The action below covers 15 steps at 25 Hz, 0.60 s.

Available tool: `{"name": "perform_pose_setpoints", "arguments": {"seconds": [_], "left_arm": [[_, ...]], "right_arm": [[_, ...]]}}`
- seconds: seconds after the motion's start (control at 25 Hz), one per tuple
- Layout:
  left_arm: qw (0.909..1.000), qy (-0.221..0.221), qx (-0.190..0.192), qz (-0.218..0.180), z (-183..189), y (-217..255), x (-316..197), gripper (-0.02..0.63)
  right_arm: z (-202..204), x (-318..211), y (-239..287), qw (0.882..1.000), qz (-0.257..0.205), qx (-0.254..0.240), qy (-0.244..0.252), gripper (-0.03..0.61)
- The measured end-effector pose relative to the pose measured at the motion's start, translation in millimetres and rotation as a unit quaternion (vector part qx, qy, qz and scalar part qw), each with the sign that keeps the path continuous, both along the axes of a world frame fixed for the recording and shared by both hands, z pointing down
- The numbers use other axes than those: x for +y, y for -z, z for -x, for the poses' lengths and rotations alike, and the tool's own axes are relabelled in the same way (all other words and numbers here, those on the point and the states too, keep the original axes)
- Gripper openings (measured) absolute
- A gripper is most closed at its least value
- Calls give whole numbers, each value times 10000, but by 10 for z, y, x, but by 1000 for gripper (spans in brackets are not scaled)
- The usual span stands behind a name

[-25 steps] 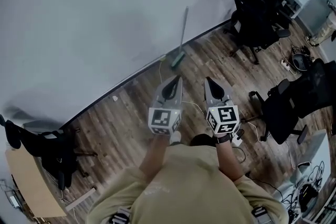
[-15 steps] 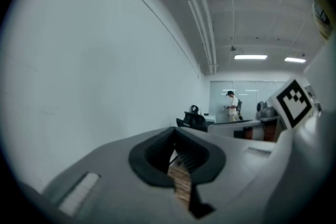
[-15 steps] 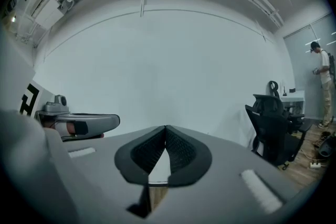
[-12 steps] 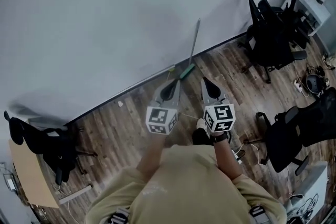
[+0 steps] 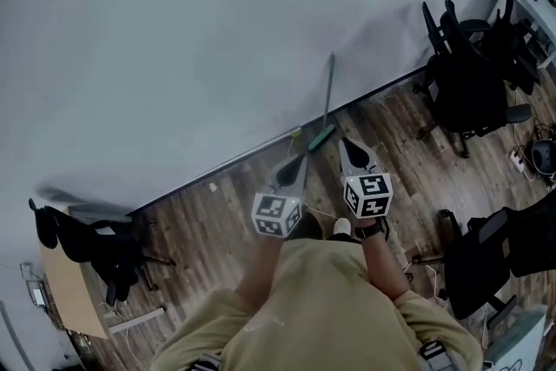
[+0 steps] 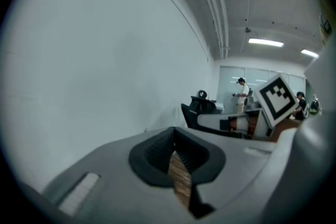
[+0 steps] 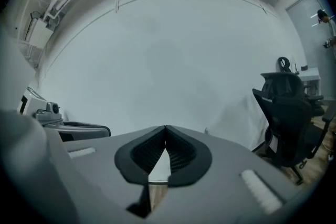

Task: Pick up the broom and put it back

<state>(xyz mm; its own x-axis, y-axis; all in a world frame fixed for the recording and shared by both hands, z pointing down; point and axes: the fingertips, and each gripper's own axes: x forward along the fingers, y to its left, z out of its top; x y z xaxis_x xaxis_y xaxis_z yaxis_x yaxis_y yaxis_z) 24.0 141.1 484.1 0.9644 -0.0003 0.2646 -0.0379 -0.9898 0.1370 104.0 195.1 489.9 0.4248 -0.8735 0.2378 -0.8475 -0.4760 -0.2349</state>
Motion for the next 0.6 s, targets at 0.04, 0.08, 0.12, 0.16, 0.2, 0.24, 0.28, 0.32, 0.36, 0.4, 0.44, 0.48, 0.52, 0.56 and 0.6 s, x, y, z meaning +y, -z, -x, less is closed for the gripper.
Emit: {"name": "perform_pose_setpoints", "arguments": {"seconds": [0.04, 0.08, 0.12, 0.16, 0.2, 0.24, 0.28, 0.32, 0.36, 0.4, 0.44, 0.48, 0.52, 0.56, 0.6], "left_arm": [[10000, -24, -91, 31, -61, -57, 18, 0], [9998, -43, -162, 47, -126, -101, 18, 0], [9997, -60, -214, 47, -199, -134, 1, 0], [9996, -74, -251, 45, -283, -163, -35, 0], [9996, -85, -280, 58, -380, -195, -89, 0], [9994, -91, -311, 92, -488, -240, -160, 0], [9992, -85, -353, 152, -598, -305, -241, 0], [9989, -58, -402, 231, -704, -381, -326, 0], [9985, -14, -443, 316, -809, -450, -407, 0], [9982, 26, -453, 385, -924, -493, -478, 0], [9982, 34, -417, 420, -1059, -497, -535, 0], [9986, -1, -346, 413, -1213, -467, -583, 0], [9989, -67, -263, 377, -1373, -423, -633, 0], [9991, -132, -191, 344, -1519, -387, -693, 0], [9992, -162, -140, 342, -1644, -374, -773, 0]], "right_arm": [[-47, -13, -74, 9999, 45, -96, 36, 3], [-93, -38, -134, 9998, 80, -170, 76, 4], [-145, -74, -187, 9996, 110, -229, 113, 5], [-210, -122, -233, 9994, 139, -276, 143, 3], [-289, -179, -273, 9992, 166, -311, 168, 3], [-379, -243, -305, 9991, 190, -326, 192, 3], [-466, -308, -332, 9990, 216, -315, 218, 3], [-548, -370, -358, 9990, 256, -283, 247, 4], [-630, -427, -381, 9989, 308, -243, 274, 5], [-724, -480, -397, 9987, 365, -209, 290, 3], [-843, -533, -404, 9985, 412, -184, 295, 5], [-982, -594, -403, 9984, 449, -167, 296, 4], [-1124, -669, -399, 9983, 482, -146, 304, 5], [-1251, -757, -394, 9980, 524, -104, 329, 3], [-1358, -856, -386, 9976, 579, -33, 371, 4]]}}
